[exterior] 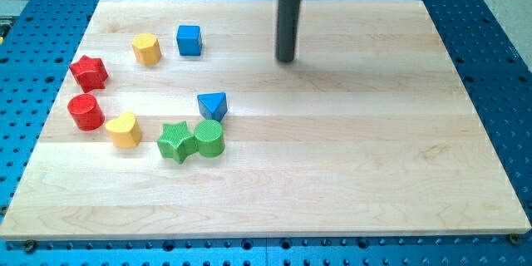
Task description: Move the blue triangle into the green circle
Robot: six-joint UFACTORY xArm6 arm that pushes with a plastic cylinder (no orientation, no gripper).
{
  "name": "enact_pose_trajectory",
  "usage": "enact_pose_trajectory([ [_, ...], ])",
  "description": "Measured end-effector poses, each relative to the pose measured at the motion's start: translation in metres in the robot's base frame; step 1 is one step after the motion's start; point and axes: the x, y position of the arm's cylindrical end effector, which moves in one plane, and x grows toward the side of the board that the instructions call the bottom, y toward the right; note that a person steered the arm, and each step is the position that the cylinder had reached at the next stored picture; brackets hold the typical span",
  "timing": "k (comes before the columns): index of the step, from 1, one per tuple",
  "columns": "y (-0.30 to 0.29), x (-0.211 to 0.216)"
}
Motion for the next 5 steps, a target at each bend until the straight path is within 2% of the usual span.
enact_pose_trajectory([
  [1,-0.076,0.036],
  [3,-0.159,0.086],
  [4,-0.131,0.105],
  [5,-0.093,0.096],
])
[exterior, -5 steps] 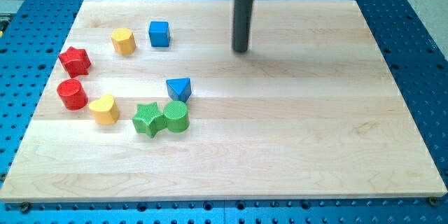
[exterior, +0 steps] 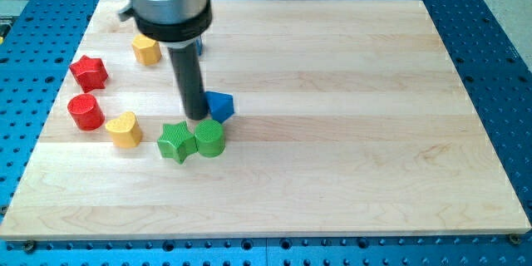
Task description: Move the blue triangle into the green circle
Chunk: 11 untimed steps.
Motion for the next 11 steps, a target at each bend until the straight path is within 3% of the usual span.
enact_pose_trajectory([
  [4,0.098,-0.026],
  [6,0.104,0.013],
  [7,0.135,0.032],
  [10,0.133,0.033],
  [11,0.092,0.034],
])
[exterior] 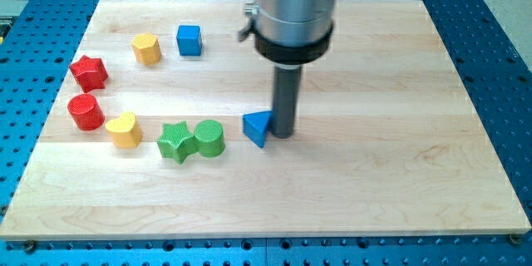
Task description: Move the blue triangle into the green circle
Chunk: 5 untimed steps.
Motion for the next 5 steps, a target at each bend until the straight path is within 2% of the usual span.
enact_pose_trajectory([
  [1,-0.03,0.015],
  [3,0.012,0.107],
  [4,0.045,0.131],
  [5,0.048,0.132],
])
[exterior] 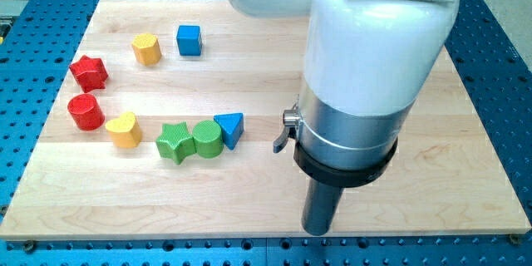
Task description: Move the blue triangle into the green circle
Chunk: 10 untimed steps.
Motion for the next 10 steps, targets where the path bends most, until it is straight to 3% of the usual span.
enact_pose_trajectory([
  [6,-0.004,-0.001],
  [8,-0.071,0.0],
  [10,-0.254,-0.062],
])
